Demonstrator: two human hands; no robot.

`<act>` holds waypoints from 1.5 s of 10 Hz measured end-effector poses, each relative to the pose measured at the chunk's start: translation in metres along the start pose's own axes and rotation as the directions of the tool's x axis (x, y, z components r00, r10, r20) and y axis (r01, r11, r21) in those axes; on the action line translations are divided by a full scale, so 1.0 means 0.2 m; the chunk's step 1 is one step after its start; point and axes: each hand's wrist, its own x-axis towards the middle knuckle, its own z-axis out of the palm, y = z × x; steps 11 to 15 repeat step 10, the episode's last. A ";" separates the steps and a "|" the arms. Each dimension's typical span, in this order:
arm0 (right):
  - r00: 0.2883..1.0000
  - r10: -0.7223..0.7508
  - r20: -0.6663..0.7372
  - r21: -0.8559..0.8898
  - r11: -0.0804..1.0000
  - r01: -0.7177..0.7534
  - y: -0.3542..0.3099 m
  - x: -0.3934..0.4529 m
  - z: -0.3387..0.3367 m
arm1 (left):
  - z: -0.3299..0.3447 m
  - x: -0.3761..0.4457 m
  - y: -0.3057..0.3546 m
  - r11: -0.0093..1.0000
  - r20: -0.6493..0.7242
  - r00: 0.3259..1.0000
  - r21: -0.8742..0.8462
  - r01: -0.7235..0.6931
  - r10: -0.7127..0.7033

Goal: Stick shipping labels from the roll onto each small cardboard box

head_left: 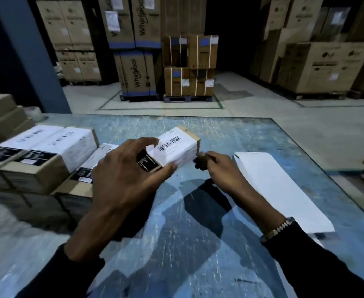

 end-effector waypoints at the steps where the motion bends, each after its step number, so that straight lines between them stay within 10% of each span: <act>1: 0.988 -0.145 0.052 -0.149 0.977 0.152 0.05 -0.01 0.05 | -0.20 0.00 -0.03 0.997 -0.025 0.998 0.050 0.067 -0.066; 4: 0.972 -0.214 0.099 -0.245 0.941 0.232 0.08 -0.09 0.09 | -0.34 0.00 -0.16 0.815 -0.065 0.972 0.534 0.224 -0.225; 7: 0.953 -0.270 0.137 -0.383 0.873 0.302 0.12 -0.09 0.08 | -0.31 0.00 -0.15 0.721 -0.026 0.977 0.670 0.173 -0.210; 15: 0.948 -0.293 0.127 -0.427 0.846 0.319 0.12 -0.08 0.07 | -0.26 -0.03 -0.19 0.764 -0.066 0.986 0.625 0.160 -0.152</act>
